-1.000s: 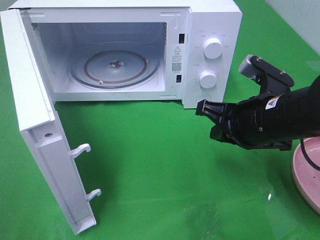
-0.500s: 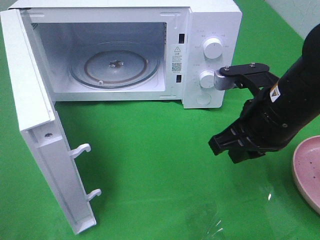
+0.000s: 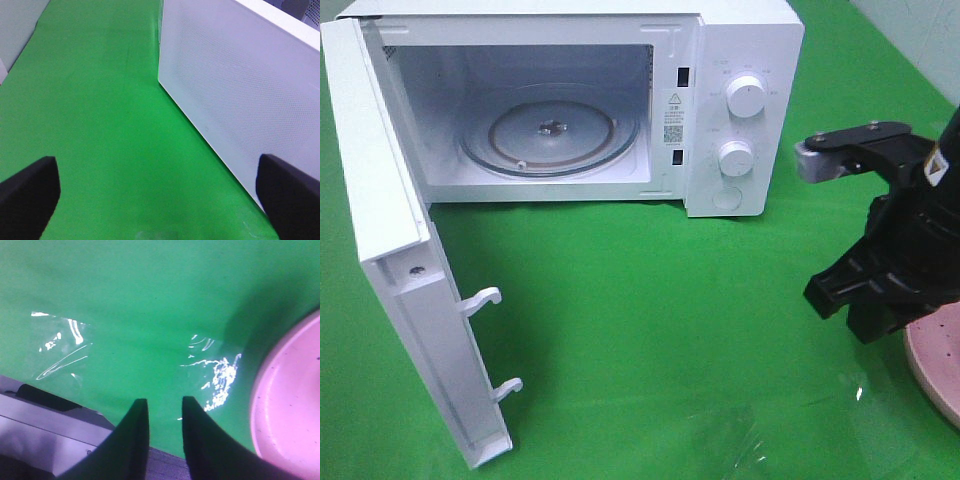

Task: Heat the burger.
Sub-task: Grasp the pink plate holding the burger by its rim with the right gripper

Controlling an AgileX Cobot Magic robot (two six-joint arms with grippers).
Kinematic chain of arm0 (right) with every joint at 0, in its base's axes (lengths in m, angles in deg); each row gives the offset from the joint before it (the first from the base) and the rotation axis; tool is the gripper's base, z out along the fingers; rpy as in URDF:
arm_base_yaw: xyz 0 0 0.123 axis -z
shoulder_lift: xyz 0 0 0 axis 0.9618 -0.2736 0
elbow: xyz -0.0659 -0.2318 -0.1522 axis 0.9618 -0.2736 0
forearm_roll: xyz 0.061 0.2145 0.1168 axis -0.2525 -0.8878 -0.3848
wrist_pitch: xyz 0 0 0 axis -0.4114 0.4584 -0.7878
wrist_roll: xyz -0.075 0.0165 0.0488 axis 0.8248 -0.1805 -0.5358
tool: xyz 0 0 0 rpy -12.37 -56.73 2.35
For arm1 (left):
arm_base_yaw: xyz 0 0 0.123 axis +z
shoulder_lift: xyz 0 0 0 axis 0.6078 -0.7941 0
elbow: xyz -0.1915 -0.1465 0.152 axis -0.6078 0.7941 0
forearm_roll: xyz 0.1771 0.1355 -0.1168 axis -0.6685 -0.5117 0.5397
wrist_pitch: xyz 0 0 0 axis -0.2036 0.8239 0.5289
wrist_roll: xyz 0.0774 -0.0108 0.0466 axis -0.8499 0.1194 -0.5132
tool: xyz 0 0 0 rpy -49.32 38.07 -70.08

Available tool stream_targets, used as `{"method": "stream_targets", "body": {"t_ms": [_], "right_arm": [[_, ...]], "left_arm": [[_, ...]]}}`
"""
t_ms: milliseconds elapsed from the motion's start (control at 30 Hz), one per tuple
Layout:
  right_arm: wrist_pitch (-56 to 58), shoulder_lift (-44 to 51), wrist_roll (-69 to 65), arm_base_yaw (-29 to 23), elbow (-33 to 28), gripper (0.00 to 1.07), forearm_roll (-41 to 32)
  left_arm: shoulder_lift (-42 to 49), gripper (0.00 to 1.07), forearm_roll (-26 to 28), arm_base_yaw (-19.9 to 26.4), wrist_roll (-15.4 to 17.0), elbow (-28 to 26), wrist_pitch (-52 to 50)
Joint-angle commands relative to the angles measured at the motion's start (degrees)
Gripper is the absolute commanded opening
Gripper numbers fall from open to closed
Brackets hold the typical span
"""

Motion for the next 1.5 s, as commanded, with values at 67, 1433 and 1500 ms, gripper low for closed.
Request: {"method": "stream_targets", "body": {"t_ms": [67,1433,1500], "right_arm": [[2.8,6.2,0.0,5.3,-0.3,0.47,4.2],[-16.1,-3.8,-5.3,15.4,-9.3,0.80,5.8],[-16.4,-4.5,-5.3,15.4,-9.3,0.80,5.8]], "left_arm": [[1.0,1.00,0.2,0.2,-0.1,0.1,-0.2],[1.0,1.00,0.2,0.2,-0.1,0.1,-0.2],[1.0,1.00,0.2,0.2,-0.1,0.1,-0.2]]}}
